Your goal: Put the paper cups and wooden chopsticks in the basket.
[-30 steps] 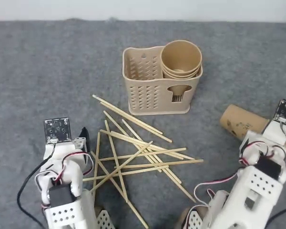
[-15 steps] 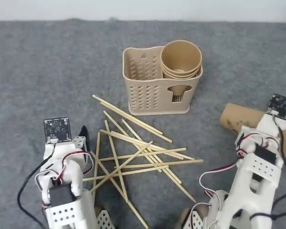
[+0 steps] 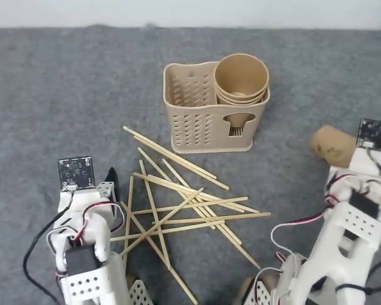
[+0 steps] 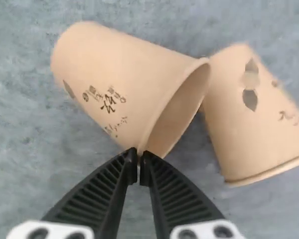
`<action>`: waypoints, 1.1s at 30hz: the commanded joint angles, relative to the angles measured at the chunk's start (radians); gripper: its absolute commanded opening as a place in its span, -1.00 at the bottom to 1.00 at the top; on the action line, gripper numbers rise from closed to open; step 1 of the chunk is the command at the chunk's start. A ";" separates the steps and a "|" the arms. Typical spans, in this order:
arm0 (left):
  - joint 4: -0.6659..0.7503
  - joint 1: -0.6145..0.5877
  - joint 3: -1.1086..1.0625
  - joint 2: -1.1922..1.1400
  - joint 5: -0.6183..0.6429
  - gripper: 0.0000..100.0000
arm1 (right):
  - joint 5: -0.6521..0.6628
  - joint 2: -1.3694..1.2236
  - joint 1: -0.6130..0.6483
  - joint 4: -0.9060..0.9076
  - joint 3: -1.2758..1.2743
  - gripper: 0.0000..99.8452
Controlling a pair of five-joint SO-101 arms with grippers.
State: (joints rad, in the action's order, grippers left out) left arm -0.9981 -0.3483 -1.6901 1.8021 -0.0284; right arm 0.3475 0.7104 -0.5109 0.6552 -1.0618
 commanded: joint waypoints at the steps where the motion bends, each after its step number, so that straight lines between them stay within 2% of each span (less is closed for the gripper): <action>1: 0.026 -0.008 0.004 0.012 0.003 -0.63 | 0.110 -0.001 -0.035 0.127 0.170 -0.98; 5: 0.028 -0.006 0.004 0.012 0.003 -0.63 | 0.201 -0.001 -0.048 0.302 0.331 -0.98; 9: 0.028 -0.006 0.004 0.012 0.003 -0.63 | 0.350 -0.001 -0.050 0.417 0.457 -0.98; 17: 0.043 -0.008 0.004 0.012 0.003 -0.63 | 0.651 0.008 -0.019 0.456 0.563 -0.98; 21: 0.044 -0.008 0.004 0.011 0.003 -0.63 | 0.879 0.085 0.035 0.479 0.488 -0.98; 23: 0.044 -0.008 0.004 0.011 0.003 -0.63 | 0.936 0.151 0.070 0.493 0.419 -0.98; 30: 0.046 -0.008 0.004 0.011 0.003 -0.63 | 0.985 0.458 0.202 0.483 0.074 -0.96; 33: 0.046 -0.008 0.004 0.011 0.003 -0.63 | 0.982 0.610 0.214 0.489 -0.040 -0.76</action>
State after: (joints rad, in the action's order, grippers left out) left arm -0.9797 -0.3483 -1.6901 1.8021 -0.0284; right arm 1.3157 1.1937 -0.3145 1.1431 -1.0342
